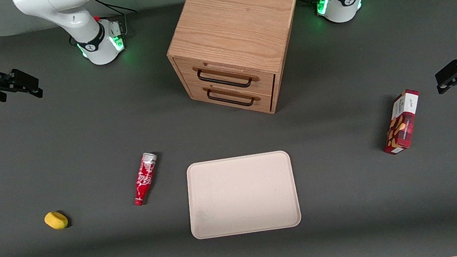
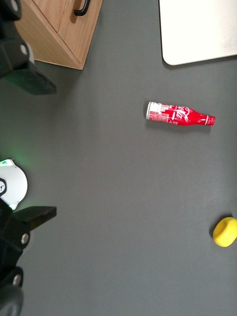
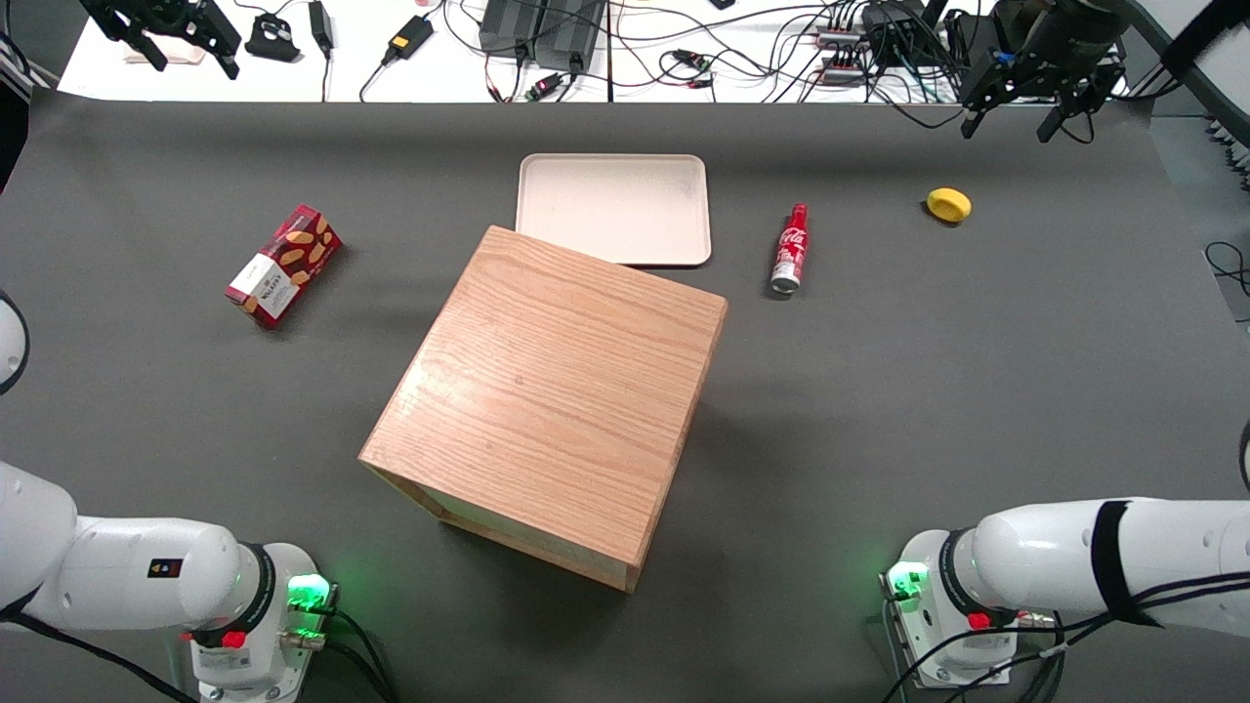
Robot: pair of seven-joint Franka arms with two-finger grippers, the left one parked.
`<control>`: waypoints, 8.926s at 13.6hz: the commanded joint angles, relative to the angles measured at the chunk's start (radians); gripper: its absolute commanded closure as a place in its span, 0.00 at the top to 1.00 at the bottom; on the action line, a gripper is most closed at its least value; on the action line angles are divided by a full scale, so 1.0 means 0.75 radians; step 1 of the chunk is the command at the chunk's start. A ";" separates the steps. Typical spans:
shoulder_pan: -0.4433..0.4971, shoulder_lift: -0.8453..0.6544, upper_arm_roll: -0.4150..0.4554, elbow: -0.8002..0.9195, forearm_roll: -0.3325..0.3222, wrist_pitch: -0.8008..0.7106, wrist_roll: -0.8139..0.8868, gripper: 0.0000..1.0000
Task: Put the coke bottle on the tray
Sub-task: 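Move the right gripper over the red Coca-Cola bottle lying on the table, then lower the right gripper and close it around the bottle's body, then lift the bottle and turn it upright in the right gripper, then carry the upright bottle over the cream tray with the right gripper, then lower the bottle onto the tray and open the right gripper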
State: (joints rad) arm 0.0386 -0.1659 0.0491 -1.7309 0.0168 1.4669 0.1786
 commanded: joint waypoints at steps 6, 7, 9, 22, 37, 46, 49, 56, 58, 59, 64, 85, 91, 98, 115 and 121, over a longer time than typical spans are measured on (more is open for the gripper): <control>0.002 0.125 0.065 0.072 0.043 -0.044 0.137 1.00; 0.004 0.164 0.094 0.072 0.037 -0.037 0.156 1.00; 0.002 0.251 0.131 0.078 0.035 -0.019 0.197 1.00; 0.004 0.477 0.247 -0.318 -0.028 0.786 0.653 1.00; 0.000 0.947 0.301 -0.206 -0.348 1.216 0.975 1.00; -0.008 1.049 0.301 -0.189 -0.421 1.247 0.983 1.00; -0.011 1.056 0.301 -0.189 -0.446 1.247 0.983 0.67; -0.013 1.035 0.303 -0.194 -0.446 1.237 0.985 0.00; -0.013 1.001 0.303 -0.192 -0.440 1.216 1.009 0.00; -0.013 0.960 0.303 -0.187 -0.440 1.190 1.014 0.00; -0.051 0.680 0.372 -0.167 -0.279 0.898 0.904 0.00; 0.374 1.237 0.187 1.038 -0.110 0.172 0.600 0.00; 0.542 1.458 0.045 1.038 -0.198 0.502 0.682 0.00; 0.550 1.620 0.041 1.036 -0.239 0.743 0.609 0.00; 0.548 1.677 0.041 1.025 -0.249 0.811 0.533 1.00; 0.546 1.478 0.055 0.830 -0.239 0.732 0.553 1.00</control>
State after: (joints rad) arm 0.4479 1.0620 0.0845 -0.9861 -0.1598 2.0548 0.5939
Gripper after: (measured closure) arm 0.000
